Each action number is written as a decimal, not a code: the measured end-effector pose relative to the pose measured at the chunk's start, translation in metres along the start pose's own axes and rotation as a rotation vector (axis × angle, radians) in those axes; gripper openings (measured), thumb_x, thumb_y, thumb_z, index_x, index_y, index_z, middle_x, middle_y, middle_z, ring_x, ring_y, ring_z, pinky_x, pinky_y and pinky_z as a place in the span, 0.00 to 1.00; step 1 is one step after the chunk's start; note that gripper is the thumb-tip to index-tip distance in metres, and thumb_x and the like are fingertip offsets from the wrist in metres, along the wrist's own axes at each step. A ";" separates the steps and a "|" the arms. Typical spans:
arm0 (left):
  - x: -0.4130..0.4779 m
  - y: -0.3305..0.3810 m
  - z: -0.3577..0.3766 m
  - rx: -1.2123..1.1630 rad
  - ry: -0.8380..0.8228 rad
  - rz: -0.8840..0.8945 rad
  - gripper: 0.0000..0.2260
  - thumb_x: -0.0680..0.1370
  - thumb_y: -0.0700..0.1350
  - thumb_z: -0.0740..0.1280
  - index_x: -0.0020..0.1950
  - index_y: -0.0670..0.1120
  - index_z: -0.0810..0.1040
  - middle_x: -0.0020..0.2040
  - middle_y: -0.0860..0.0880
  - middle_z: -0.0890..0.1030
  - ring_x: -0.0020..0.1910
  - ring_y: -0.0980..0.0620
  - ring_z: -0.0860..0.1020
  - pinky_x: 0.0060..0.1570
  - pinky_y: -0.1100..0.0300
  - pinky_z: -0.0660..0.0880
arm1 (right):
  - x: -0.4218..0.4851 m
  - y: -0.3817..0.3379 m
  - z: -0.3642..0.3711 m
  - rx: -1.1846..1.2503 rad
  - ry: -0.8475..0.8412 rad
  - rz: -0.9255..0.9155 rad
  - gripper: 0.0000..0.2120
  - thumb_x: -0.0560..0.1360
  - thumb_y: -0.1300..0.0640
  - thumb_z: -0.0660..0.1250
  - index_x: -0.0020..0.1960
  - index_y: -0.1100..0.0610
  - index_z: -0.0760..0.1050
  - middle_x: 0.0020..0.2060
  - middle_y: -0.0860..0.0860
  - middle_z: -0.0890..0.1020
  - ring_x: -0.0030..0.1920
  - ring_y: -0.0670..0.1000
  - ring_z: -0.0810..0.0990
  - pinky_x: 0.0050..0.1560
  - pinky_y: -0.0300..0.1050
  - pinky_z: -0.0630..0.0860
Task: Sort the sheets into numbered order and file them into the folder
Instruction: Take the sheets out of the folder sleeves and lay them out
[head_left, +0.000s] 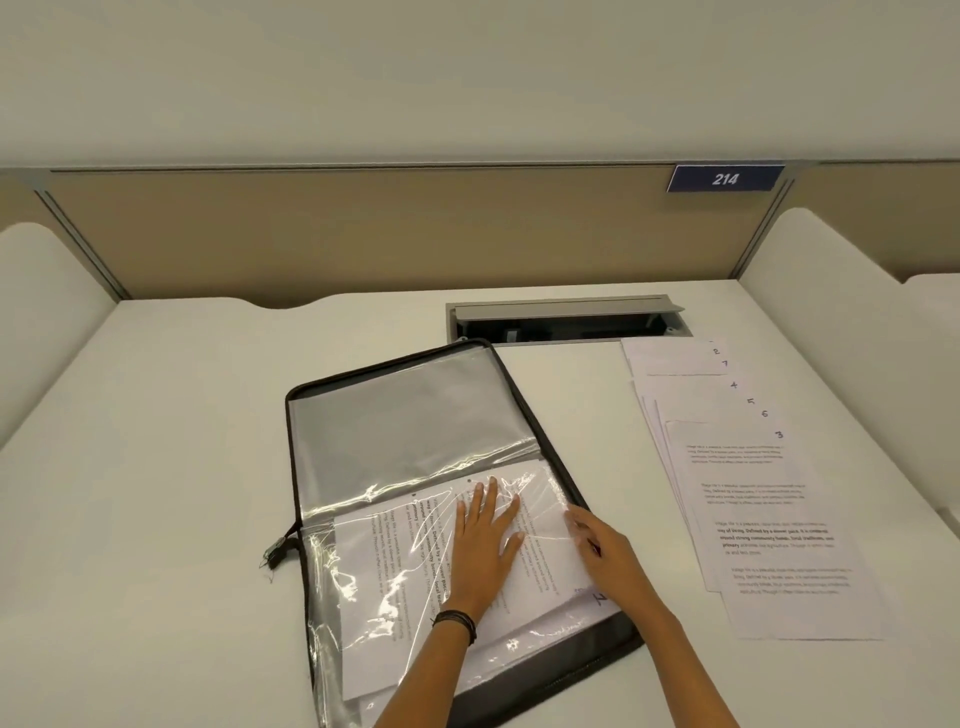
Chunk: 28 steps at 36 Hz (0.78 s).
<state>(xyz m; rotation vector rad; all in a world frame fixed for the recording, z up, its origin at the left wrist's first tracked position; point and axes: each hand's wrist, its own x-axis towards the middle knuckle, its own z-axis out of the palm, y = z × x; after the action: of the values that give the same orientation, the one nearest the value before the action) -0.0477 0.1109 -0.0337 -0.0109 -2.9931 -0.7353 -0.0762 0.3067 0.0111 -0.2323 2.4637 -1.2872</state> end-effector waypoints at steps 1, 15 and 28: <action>0.000 0.001 -0.001 0.002 0.003 0.007 0.22 0.83 0.58 0.46 0.72 0.52 0.66 0.74 0.45 0.62 0.77 0.52 0.46 0.73 0.57 0.36 | 0.000 -0.001 -0.001 0.024 0.022 0.013 0.18 0.81 0.62 0.57 0.70 0.57 0.66 0.63 0.47 0.73 0.63 0.45 0.72 0.60 0.27 0.64; -0.002 0.006 -0.005 -0.138 0.124 0.018 0.24 0.82 0.58 0.42 0.70 0.53 0.69 0.74 0.49 0.60 0.74 0.45 0.54 0.72 0.62 0.33 | 0.008 -0.003 0.000 0.130 0.151 0.129 0.09 0.79 0.63 0.60 0.51 0.54 0.77 0.42 0.49 0.81 0.42 0.48 0.80 0.39 0.31 0.75; -0.003 0.002 -0.004 -0.237 0.115 -0.019 0.28 0.80 0.62 0.37 0.71 0.55 0.66 0.75 0.53 0.56 0.76 0.52 0.49 0.73 0.63 0.34 | 0.008 -0.013 -0.012 0.129 -0.039 0.120 0.17 0.80 0.68 0.54 0.51 0.57 0.80 0.43 0.51 0.80 0.35 0.38 0.77 0.37 0.30 0.73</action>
<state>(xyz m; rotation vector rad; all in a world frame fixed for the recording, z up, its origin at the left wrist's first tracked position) -0.0449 0.1108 -0.0299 0.0468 -2.7846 -1.0500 -0.0887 0.3056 0.0266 -0.0750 2.3137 -1.3704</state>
